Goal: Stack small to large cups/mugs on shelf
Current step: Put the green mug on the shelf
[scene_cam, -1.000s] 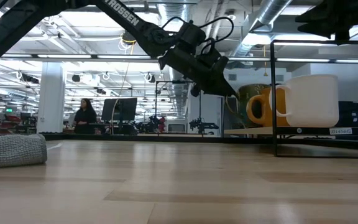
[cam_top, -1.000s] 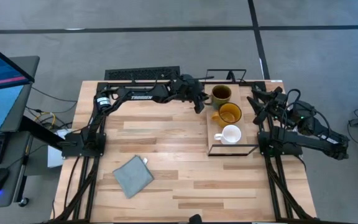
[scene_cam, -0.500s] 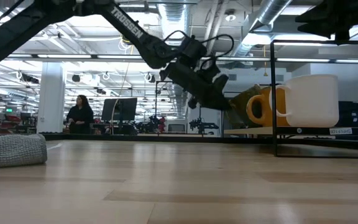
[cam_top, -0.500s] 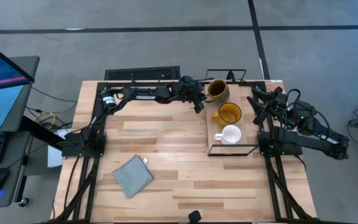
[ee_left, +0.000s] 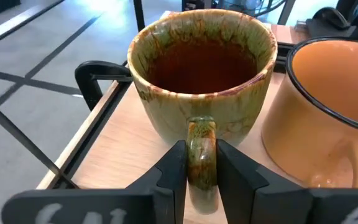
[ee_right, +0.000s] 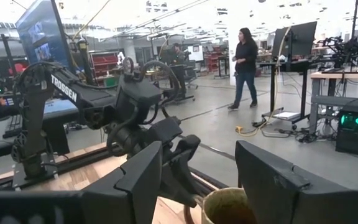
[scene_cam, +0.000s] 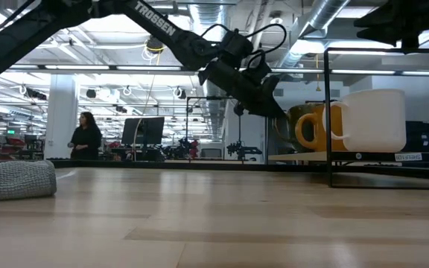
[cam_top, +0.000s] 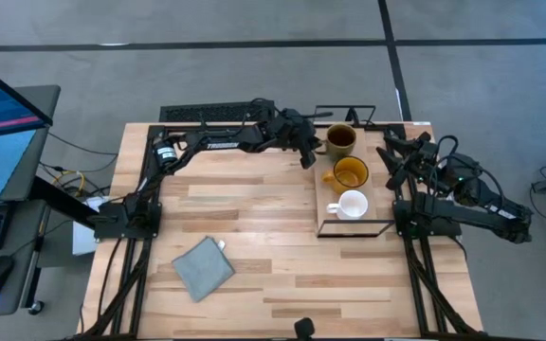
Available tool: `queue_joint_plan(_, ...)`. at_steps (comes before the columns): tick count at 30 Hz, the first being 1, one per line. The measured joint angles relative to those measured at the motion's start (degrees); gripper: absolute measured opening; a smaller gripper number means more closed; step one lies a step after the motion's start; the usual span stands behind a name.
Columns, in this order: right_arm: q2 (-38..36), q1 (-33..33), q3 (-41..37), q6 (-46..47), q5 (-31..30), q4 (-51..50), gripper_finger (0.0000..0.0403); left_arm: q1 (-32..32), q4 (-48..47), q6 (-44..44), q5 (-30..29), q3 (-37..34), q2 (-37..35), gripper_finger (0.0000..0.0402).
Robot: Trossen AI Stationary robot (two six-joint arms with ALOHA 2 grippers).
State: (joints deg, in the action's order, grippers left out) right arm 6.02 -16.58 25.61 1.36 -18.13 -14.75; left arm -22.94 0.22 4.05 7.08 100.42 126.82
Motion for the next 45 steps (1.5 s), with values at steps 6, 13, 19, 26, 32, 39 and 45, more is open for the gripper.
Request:
queue_joint_plan(6, 0.0, 0.0, 0.0, -0.3, 0.0, 0.0, 0.0226, 0.0, -1.2, 0.5, -0.6, -0.9, -0.2, 0.0061)
queue_joint_plan(13, 0.0, 0.0, 0.0, -0.3, 0.0, 0.0, 0.0226, 0.1, -0.6, -0.1, 0.2, -0.8, -0.2, 0.0061)
queue_joint_plan(19, 0.0, 0.0, 0.0, -0.3, 0.0, 0.0, 0.0226, 0.5, -0.8, 0.9, 0.4, -0.7, -0.2, 0.0061)
queue_joint_plan(26, 0.0, 0.0, 0.0, -0.3, 0.0, 0.0, 0.0226, 0.5, -0.5, 1.8, 1.4, -0.7, -0.2, 0.0061)
queue_joint_plan(32, 0.0, 0.0, 0.0, -0.3, 0.0, 0.0, 0.0226, 0.5, -0.3, 2.2, 1.5, -0.7, -0.2, 0.0061)
queue_joint_plan(39, 0.0, 0.0, 0.0, -0.3, 0.0, 0.0, 0.0226, 0.5, 1.3, 0.8, 1.3, -0.7, -0.1, 0.0061)
queue_joint_plan(45, 0.0, 0.0, 0.0, -0.3, 0.0, 0.0, 0.0226, 0.5, 1.4, -0.3, 1.2, -0.7, -0.1, 0.0061)
